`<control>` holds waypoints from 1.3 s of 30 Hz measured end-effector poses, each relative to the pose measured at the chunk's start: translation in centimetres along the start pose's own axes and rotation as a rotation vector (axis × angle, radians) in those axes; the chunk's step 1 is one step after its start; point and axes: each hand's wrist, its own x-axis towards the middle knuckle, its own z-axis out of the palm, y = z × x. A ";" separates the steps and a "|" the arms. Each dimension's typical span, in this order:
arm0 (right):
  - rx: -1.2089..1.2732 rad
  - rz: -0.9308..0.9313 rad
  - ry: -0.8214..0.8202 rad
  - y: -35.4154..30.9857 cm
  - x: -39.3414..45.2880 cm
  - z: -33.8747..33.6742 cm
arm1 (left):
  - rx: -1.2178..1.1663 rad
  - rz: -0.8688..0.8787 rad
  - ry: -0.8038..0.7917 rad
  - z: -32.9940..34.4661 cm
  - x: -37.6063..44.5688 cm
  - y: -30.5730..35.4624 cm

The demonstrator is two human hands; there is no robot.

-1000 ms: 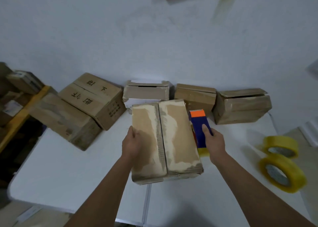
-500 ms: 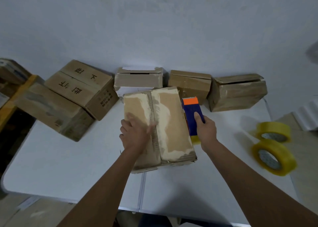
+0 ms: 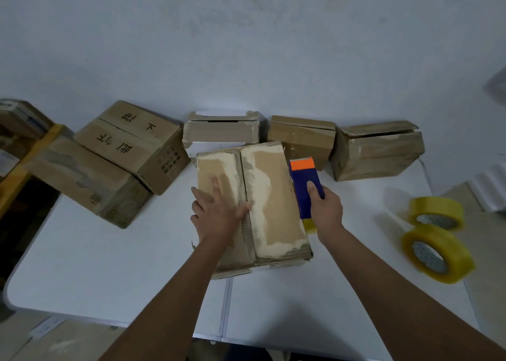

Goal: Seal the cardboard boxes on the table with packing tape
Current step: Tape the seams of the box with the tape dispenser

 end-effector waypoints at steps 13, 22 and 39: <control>0.056 -0.019 0.010 -1.5 -1.2 -1.7 | -0.375 0.104 -0.097 -1.7 -1.4 -3.2; 0.082 -0.087 0.053 -2.6 -6.9 -4.5 | -0.519 0.130 -0.153 -1.3 -7.5 -7.2; -0.226 -0.231 -0.462 -7.0 -13.7 -7.5 | -1.265 -0.040 -0.775 -9.7 -9.3 -1.5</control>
